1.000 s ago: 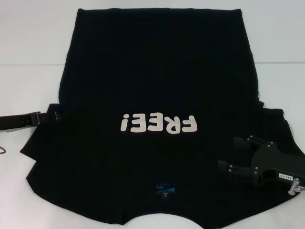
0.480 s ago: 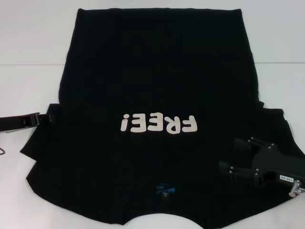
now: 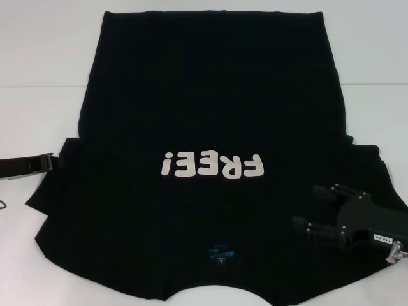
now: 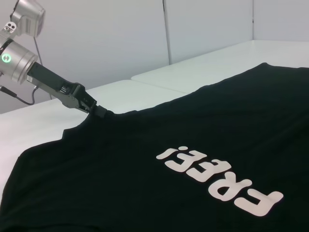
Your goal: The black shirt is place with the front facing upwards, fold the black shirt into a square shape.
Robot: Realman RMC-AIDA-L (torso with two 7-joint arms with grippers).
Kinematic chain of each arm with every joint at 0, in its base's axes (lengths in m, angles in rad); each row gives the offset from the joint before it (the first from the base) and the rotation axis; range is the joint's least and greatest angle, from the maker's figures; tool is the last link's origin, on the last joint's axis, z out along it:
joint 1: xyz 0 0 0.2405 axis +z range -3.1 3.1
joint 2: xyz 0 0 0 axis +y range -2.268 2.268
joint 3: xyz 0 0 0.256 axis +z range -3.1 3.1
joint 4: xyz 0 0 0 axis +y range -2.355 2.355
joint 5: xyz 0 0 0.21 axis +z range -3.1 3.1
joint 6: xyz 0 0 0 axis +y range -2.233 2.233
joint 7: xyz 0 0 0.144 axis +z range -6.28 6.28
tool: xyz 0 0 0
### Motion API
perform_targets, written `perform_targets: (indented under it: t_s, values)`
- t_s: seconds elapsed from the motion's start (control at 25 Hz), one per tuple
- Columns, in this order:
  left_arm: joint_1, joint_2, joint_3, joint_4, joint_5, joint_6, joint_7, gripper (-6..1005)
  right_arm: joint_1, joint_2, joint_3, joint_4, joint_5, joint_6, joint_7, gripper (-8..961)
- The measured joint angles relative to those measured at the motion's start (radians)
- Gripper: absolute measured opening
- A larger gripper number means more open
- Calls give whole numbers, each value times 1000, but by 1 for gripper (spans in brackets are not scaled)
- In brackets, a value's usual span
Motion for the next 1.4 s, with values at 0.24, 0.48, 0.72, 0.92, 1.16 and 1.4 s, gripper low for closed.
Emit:
perform_targets:
  t_s: [0.24, 0.48, 0.72, 0.92, 1.16, 1.4]
  values:
    - [3, 0, 1, 3, 0, 0, 2, 6, 0, 0, 0, 0, 0, -1, 0, 912]
    - [12, 7, -6, 18, 2, -3, -1, 3, 0, -1, 0, 6, 1, -1, 0, 912]
    - [27, 16, -7, 56, 24, -74, -8, 10, 0, -1, 0, 6, 4, -1, 0, 912]
    - [21, 20, -7, 77, 40, -87, -10, 16, 0, -1, 0, 6, 4, -1, 0, 912]
    - [12, 28, -7, 99, 62, -109, -19, 23, 0, 0, 0, 8, 4, -1, 0, 912]
    - [18, 30, -6, 119, 65, -101, -50, 31, -1, 0, 0, 9, 4, -1, 0, 911]
